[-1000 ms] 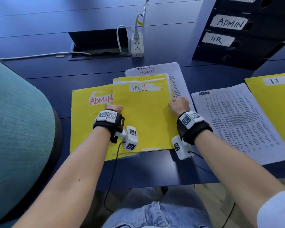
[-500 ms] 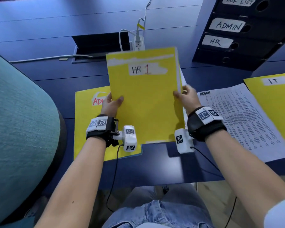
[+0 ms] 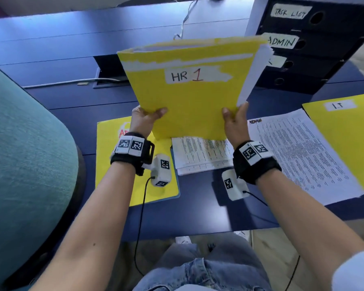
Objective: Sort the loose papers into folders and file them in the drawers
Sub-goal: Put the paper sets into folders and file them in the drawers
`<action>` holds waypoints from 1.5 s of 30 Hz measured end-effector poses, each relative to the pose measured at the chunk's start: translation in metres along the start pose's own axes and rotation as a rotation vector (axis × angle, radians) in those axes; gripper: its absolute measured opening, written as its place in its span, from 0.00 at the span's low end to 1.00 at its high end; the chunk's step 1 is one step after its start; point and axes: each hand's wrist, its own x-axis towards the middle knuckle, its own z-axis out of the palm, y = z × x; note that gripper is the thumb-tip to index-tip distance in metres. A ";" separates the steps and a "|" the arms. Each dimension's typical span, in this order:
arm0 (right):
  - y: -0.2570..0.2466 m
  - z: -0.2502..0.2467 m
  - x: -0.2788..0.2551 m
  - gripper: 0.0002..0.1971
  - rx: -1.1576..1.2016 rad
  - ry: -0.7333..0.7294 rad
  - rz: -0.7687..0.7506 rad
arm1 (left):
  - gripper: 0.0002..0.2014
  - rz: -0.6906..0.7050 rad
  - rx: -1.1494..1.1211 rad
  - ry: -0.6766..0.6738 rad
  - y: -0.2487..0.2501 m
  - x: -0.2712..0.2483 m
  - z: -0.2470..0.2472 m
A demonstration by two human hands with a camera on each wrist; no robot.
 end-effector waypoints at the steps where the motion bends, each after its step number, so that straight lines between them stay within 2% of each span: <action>1: -0.001 -0.002 0.002 0.32 -0.015 0.008 -0.008 | 0.15 0.000 0.002 0.004 0.002 0.001 0.000; 5: -0.011 -0.017 0.006 0.27 -0.060 0.038 -0.079 | 0.10 0.003 -0.071 -0.008 0.013 0.002 0.008; 9: -0.021 -0.050 0.011 0.31 -0.016 0.093 -0.200 | 0.09 -0.019 -0.131 -0.114 0.029 0.002 0.033; 11: -0.025 -0.072 0.017 0.27 0.027 0.172 -0.293 | 0.10 -0.035 -0.148 -0.145 0.035 0.003 0.051; 13: -0.026 -0.102 0.024 0.19 0.122 0.328 -0.332 | 0.09 -0.057 -0.151 -0.184 0.037 0.003 0.074; 14: -0.025 -0.120 0.029 0.17 0.169 0.395 -0.327 | 0.09 -0.077 -0.134 -0.207 0.037 0.003 0.088; 16: -0.019 -0.160 0.037 0.17 0.204 0.440 -0.308 | 0.09 -0.137 -0.107 -0.259 0.032 -0.002 0.122; 19: -0.006 -0.215 0.046 0.19 0.112 0.506 -0.245 | 0.11 -0.214 -0.182 -0.332 0.018 -0.013 0.185; 22: 0.018 -0.266 0.059 0.18 -0.005 0.610 -0.157 | 0.15 -0.313 -0.167 -0.291 0.002 -0.026 0.252; 26: 0.061 -0.327 0.068 0.15 0.021 0.699 -0.021 | 0.18 -0.404 0.050 -0.262 -0.012 -0.041 0.314; 29: 0.099 -0.357 0.071 0.13 0.002 0.614 0.186 | 0.23 -0.498 0.184 -0.289 -0.030 -0.044 0.338; 31: 0.117 -0.366 0.074 0.09 -0.024 0.530 0.307 | 0.29 -0.513 0.309 -0.296 -0.044 -0.047 0.349; 33: 0.129 -0.367 0.073 0.06 -0.035 0.454 0.387 | 0.30 -0.496 0.447 -0.308 -0.054 -0.050 0.357; 38: 0.152 -0.362 0.075 0.06 -0.112 0.317 0.466 | 0.29 -0.520 0.664 -0.297 -0.058 -0.040 0.370; 42: 0.159 -0.359 0.085 0.08 -0.173 0.251 0.498 | 0.38 -0.538 0.732 -0.226 -0.056 -0.022 0.376; 45: 0.160 -0.357 0.094 0.06 -0.182 0.241 0.495 | 0.39 -0.500 0.814 -0.234 -0.057 -0.018 0.383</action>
